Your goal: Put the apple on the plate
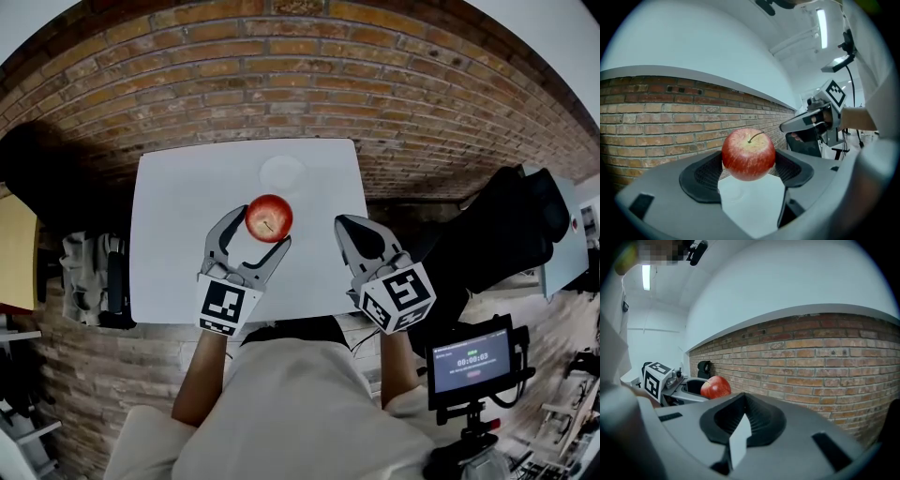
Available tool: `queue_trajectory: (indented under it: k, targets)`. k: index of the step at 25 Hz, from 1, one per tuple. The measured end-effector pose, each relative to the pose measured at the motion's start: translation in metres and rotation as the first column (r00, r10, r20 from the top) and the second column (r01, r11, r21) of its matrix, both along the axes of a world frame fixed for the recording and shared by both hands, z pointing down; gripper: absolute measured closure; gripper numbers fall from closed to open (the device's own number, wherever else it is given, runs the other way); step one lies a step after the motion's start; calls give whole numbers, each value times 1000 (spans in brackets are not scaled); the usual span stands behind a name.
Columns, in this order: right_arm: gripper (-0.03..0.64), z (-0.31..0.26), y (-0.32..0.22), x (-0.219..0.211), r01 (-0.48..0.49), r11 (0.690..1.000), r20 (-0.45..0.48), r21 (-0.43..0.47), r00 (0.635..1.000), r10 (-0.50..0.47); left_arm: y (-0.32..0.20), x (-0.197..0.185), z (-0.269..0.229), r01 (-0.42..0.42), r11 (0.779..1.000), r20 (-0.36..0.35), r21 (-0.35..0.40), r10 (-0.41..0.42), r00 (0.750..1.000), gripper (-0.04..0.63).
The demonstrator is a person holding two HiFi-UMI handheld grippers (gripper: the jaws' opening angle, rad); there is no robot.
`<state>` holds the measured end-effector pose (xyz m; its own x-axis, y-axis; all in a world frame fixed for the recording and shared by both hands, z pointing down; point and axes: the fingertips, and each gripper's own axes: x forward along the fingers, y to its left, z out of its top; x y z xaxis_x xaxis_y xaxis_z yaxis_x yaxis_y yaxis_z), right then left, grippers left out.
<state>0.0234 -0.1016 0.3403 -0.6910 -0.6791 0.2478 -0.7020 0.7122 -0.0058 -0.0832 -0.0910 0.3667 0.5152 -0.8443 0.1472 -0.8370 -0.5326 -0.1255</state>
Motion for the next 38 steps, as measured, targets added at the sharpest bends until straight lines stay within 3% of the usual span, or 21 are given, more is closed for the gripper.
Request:
queue_trajectory:
  k: [6, 13, 27, 38]
  targets:
    - [614, 6, -22, -4, 3, 1000, 0, -19, 1000, -3, -25, -1, 6, 2, 1000, 6, -17, -2, 1000, 236]
    - [614, 28, -80, -1, 17, 998, 4, -56, 1000, -17, -88, 3, 35, 22, 998, 33, -60, -20, 999, 236]
    - [614, 31, -82, -1, 7, 998, -41, -67, 999, -10, -116, -6, 50, 46, 994, 32, -94, -43, 999, 236]
    - [614, 67, -116, -4, 8, 993, -56, -117, 998, -15, -168, -14, 135, 62, 973, 94, -221, -42, 995, 236]
